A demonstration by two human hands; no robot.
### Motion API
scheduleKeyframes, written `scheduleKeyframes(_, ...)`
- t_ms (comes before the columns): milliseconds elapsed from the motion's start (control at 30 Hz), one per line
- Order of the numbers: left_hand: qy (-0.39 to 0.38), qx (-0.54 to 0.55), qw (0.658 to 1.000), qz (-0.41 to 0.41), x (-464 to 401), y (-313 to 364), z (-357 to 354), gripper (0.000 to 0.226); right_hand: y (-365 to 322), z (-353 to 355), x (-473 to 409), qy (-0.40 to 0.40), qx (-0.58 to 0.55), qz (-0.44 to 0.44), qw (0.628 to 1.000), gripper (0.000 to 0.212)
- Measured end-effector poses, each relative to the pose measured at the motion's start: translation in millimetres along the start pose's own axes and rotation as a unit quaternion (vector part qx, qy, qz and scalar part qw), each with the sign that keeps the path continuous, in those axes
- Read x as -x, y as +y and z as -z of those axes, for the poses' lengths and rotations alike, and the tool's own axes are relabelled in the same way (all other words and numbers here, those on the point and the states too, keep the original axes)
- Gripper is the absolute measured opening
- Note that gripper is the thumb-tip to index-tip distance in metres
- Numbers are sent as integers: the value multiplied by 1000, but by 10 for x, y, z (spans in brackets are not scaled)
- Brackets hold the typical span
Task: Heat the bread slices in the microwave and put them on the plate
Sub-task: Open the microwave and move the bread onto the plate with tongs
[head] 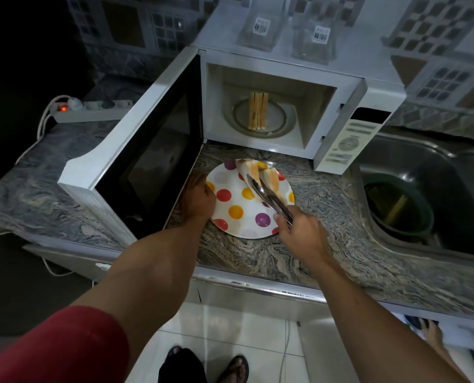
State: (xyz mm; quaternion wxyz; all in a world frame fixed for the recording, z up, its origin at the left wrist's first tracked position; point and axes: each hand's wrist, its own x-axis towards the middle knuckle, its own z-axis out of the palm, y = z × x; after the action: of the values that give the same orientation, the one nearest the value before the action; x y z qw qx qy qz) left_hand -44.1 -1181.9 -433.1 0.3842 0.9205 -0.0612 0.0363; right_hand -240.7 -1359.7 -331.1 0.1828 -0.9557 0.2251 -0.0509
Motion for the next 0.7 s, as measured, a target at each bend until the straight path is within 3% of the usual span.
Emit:
scheduleKeyframes(533, 21, 6, 999, -23, 2, 4, 10, 42, 281, -54, 184, 12, -4, -19, 1000, 43)
scheduleKeyframes(700, 20, 15, 999, -26, 6, 15, 20, 43, 280, 24, 197, 56, -42, -5, 998, 45)
